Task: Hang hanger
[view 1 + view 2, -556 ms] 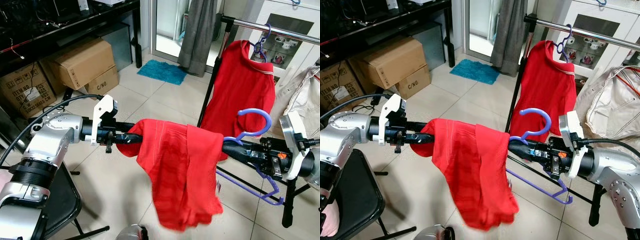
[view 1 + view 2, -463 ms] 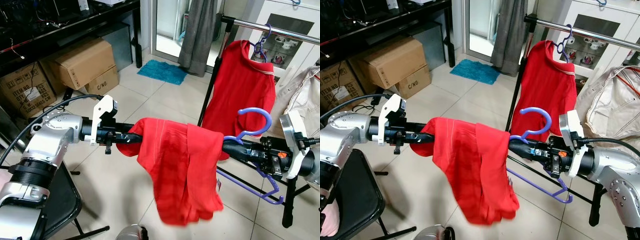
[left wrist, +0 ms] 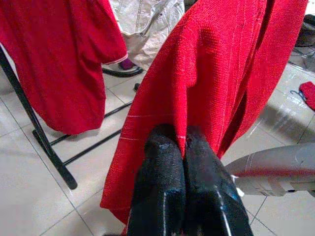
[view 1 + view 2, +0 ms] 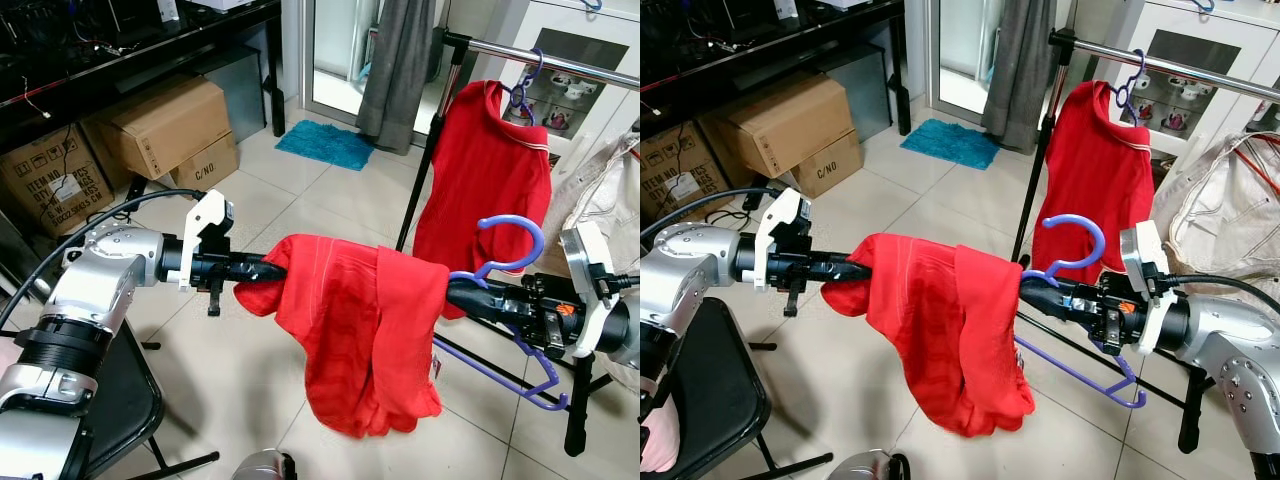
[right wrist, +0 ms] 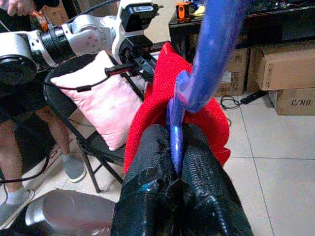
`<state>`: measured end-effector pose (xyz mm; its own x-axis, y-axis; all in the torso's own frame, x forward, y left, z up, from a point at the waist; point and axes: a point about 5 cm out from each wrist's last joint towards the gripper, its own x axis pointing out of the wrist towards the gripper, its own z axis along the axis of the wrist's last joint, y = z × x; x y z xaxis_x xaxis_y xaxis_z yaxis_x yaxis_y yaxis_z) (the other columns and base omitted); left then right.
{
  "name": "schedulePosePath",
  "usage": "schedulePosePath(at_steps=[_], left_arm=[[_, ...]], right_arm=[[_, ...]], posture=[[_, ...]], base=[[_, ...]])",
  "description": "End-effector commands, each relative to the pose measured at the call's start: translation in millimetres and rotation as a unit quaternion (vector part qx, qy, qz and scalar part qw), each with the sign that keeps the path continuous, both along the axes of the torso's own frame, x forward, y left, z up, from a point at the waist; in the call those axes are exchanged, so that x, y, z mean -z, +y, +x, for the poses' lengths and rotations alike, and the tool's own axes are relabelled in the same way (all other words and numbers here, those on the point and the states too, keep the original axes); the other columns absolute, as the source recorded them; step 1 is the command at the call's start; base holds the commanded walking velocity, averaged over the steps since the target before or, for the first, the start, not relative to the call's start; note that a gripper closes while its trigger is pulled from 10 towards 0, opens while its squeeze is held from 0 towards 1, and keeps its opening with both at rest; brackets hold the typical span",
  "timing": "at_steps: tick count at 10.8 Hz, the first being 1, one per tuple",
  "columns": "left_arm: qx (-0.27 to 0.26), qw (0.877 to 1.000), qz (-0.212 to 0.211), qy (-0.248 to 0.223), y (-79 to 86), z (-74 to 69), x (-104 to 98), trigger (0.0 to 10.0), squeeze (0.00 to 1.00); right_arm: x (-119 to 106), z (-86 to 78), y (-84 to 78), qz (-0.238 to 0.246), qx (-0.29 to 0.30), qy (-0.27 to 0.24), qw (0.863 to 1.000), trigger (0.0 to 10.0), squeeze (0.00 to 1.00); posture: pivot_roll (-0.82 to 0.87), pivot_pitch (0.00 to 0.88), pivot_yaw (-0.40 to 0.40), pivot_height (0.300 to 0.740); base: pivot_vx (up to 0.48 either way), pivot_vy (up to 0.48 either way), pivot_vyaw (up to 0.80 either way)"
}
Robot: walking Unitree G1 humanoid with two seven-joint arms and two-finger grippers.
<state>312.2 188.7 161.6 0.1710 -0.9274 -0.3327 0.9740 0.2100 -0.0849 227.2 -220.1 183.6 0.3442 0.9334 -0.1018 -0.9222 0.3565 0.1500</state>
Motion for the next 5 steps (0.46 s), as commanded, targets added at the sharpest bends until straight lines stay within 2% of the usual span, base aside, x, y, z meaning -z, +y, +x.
schedulePosePath(at_steps=[1, 5], left_arm=[[-0.001, 1.000, 0.003, -0.007, 2.0, 3.7, -8.1, 0.0, 0.00], [-0.039, 0.999, -0.007, -0.017, 11.7, 8.6, -13.0, 0.0, 0.00]], right_arm=[[-12.6, 0.9, -3.2, 0.001, 0.001, -0.029, 1.000, 10.0, 0.00], [-13.6, -0.1, -7.1, 0.000, 0.007, -0.031, 0.999, 10.0, 0.00]], posture=[[0.03, 0.000, 0.022, 0.740], [0.03, 0.000, 0.021, 0.740]], base=[[0.000, 0.000, 0.00], [0.000, 0.000, 0.00]])
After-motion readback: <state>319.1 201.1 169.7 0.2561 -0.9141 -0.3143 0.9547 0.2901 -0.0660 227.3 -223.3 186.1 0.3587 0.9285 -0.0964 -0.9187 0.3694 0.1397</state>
